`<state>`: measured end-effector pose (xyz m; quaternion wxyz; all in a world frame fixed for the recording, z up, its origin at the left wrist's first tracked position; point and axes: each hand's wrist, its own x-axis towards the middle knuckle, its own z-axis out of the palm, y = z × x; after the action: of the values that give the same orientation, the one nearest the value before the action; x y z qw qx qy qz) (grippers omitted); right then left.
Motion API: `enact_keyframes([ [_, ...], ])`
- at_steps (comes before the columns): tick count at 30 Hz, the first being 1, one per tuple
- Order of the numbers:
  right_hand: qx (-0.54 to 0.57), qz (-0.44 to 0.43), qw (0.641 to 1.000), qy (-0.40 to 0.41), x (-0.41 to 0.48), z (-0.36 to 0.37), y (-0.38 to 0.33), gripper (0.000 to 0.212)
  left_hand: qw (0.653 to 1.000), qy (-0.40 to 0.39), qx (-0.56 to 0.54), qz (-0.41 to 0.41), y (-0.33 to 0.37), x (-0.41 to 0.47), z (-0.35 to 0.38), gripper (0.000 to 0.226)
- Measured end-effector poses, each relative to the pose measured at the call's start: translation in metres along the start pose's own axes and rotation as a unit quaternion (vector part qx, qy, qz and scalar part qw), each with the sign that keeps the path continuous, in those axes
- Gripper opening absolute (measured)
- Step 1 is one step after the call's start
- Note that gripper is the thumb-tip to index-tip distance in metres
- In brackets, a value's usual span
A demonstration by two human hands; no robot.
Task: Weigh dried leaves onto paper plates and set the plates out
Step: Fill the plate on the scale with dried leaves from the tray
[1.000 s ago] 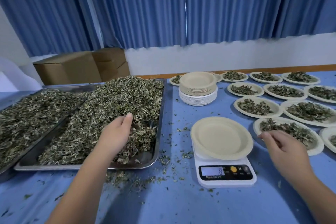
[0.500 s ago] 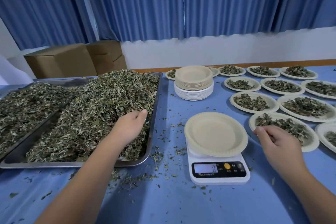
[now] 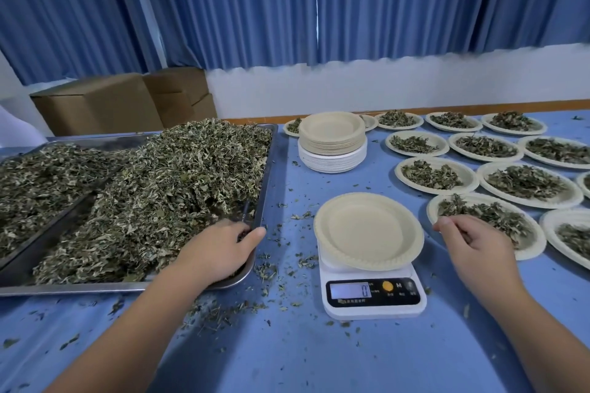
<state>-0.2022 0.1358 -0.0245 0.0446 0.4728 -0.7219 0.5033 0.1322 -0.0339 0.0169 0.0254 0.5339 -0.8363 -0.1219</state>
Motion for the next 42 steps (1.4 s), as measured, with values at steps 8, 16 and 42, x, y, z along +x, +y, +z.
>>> enact_keyframes([
  [8, 0.009, 0.010, 1.000, 0.011, -0.003, -0.003, -0.004, 0.026, 0.998, 0.040, 0.042, 0.003, 0.003, -0.044, 0.015, 0.064],
  [16, 0.020, 0.012, 1.000, -0.001, -0.004, -0.003, -0.007, 0.026, 0.991, 0.128, 0.024, 0.023, 0.001, -0.053, 0.016, 0.046],
  [42, 0.048, 0.040, 0.998, -0.022, -0.003, -0.004, -0.010, 0.027, 0.945, 0.252, -0.185, 0.094, 0.077, -0.003, -0.058, 0.029],
])
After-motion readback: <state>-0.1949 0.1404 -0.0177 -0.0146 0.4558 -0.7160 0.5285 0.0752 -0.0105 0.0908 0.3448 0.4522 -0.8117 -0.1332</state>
